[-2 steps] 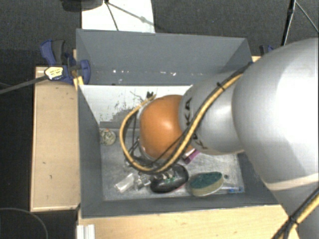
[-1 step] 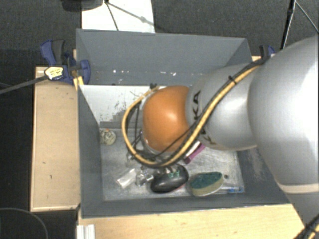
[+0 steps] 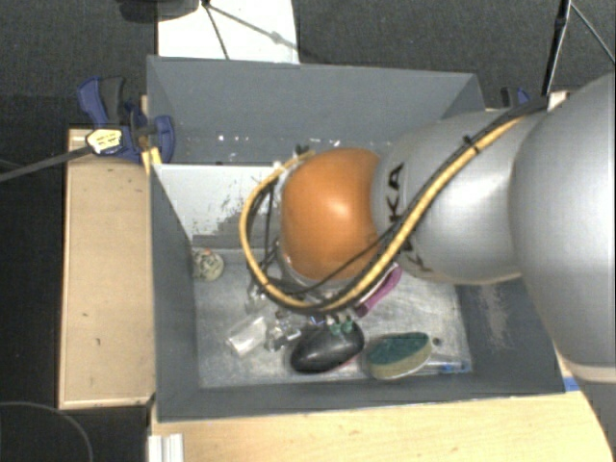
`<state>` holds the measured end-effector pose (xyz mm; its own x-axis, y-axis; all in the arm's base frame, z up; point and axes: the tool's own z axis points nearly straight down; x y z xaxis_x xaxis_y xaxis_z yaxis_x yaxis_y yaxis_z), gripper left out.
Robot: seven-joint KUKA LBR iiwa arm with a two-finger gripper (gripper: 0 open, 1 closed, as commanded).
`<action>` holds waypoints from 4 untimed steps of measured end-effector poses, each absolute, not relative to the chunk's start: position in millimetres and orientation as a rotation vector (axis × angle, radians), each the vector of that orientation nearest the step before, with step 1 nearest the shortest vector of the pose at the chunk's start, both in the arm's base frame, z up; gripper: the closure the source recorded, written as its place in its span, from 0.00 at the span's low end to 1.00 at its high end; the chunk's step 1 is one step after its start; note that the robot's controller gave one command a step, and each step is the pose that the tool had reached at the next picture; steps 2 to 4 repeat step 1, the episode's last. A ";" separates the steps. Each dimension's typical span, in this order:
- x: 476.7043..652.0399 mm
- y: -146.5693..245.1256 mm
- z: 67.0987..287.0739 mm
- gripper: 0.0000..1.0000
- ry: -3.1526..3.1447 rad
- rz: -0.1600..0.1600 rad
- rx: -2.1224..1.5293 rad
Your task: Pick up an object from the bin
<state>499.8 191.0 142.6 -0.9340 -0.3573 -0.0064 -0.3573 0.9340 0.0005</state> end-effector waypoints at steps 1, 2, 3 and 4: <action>501.5 191.7 182.3 1.00 3.084 0.003 -0.558; 501.5 191.7 182.3 1.00 3.084 0.003 -0.558; 501.5 191.7 182.3 1.00 3.084 0.003 -0.558; 501.5 191.7 182.3 1.00 3.084 0.003 -0.558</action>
Offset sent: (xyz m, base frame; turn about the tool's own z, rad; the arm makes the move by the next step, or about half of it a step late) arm 0.0001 0.0001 0.0369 0.0000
